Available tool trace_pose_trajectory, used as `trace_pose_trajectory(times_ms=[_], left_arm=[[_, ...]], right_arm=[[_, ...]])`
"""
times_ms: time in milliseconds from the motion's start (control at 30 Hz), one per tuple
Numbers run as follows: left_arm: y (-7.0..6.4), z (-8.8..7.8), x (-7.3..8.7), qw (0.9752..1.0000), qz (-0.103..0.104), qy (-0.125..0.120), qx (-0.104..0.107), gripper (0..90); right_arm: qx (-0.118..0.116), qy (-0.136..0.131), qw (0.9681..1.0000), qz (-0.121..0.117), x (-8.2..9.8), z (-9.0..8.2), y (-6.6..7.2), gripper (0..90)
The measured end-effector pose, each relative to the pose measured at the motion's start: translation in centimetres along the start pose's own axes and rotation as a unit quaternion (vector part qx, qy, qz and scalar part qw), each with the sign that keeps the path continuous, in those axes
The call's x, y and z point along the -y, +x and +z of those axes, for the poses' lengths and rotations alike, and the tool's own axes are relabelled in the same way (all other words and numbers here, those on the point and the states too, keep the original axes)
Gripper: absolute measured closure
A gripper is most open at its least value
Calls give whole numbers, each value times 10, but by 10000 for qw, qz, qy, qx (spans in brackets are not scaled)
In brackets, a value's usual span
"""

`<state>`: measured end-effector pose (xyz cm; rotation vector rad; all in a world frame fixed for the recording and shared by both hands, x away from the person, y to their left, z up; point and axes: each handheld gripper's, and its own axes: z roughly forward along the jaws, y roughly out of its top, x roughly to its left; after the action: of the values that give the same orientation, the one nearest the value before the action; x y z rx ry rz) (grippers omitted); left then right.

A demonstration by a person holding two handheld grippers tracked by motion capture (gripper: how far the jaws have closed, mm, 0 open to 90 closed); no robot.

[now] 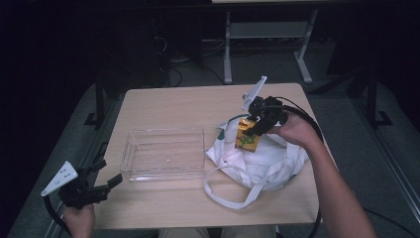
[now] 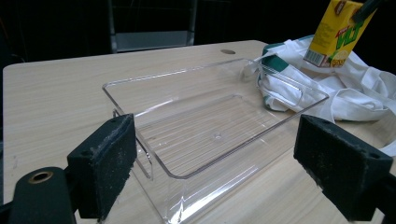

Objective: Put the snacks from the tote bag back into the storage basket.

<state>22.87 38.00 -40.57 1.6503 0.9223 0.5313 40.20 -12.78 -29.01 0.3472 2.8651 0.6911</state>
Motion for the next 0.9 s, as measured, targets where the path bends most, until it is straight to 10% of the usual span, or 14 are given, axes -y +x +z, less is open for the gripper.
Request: trace_pose_trajectory(times_ms=[900], left_arm=[[2, -1, 1, 10000, -58, -10, 3, 127]], right_arm=[[-144, -147, 9987, -463, -74, 5, -5, 526]])
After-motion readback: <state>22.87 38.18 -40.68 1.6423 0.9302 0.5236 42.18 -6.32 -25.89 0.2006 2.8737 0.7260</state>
